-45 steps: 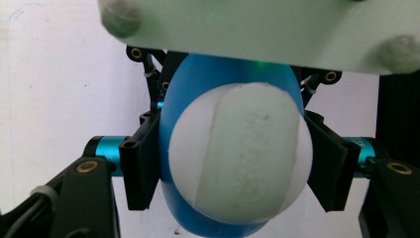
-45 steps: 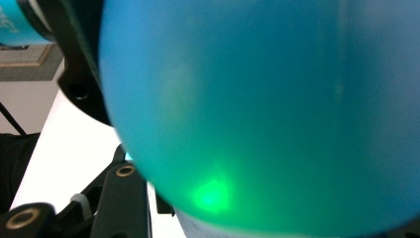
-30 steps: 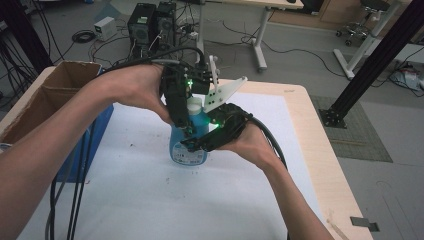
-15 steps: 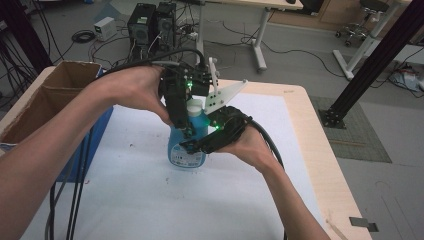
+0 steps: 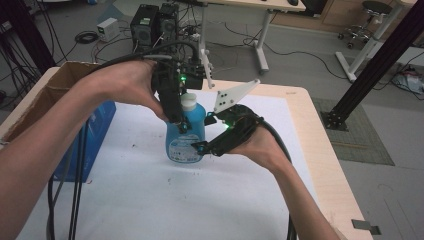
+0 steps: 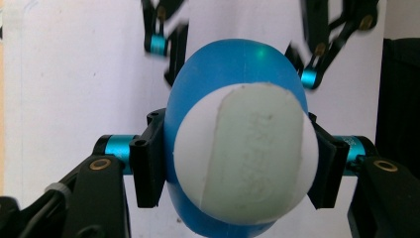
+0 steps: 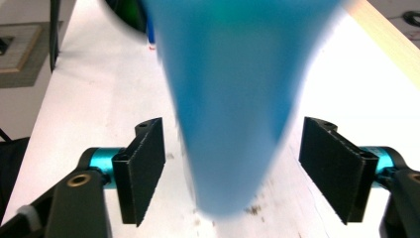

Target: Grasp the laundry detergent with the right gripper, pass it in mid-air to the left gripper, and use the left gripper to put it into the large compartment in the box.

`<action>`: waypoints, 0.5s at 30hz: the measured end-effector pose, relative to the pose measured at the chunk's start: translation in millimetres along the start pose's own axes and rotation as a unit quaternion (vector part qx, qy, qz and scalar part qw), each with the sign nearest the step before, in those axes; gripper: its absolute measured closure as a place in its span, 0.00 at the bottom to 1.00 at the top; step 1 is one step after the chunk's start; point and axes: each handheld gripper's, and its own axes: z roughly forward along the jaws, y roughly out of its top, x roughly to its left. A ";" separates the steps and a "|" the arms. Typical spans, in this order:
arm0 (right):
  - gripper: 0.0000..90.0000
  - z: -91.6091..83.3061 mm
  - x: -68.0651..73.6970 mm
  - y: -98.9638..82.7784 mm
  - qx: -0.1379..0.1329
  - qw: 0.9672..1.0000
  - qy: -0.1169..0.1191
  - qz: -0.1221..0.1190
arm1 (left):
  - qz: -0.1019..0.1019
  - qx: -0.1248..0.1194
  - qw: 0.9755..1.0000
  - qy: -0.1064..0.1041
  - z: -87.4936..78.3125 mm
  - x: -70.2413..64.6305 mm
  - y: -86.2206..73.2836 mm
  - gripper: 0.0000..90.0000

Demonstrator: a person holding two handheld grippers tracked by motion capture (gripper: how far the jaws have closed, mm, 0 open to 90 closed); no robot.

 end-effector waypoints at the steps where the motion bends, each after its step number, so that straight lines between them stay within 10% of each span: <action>1: 0.26 -4.1 -0.1 -1.3 0.008 1.000 -0.008 0.000 | 0.000 0.000 1.000 0.000 0.0 0.0 0.0 0.42; 15: 0.25 -42.3 7.2 -16.5 0.084 0.994 -0.072 0.020 | -0.049 0.031 0.998 0.036 -59.5 3.7 -23.9 0.42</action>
